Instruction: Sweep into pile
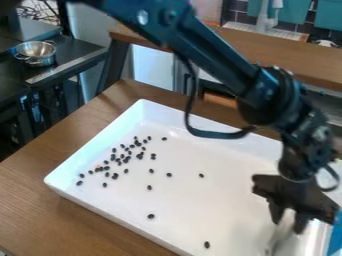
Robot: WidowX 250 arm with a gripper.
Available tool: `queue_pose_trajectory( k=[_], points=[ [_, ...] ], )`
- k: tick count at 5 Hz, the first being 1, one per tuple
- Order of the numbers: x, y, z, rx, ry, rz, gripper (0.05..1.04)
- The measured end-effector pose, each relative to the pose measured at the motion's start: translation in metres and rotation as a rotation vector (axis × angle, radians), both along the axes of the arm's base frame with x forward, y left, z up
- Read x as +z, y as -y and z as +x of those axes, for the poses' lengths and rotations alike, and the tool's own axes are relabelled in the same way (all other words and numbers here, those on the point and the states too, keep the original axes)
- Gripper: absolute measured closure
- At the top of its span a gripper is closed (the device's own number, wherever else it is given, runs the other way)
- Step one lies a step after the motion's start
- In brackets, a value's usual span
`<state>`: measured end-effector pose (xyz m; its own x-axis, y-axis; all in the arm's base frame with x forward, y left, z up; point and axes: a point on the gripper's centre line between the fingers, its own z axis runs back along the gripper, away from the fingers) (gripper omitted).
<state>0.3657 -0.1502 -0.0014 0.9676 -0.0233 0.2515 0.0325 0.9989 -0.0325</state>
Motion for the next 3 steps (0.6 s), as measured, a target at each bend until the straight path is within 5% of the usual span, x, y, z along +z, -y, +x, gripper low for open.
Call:
queue_pose_trajectory(
  k=[3],
  points=[
    [0.002,-0.095,0.0,0.06,-0.017,-0.001,0.736]
  ],
)
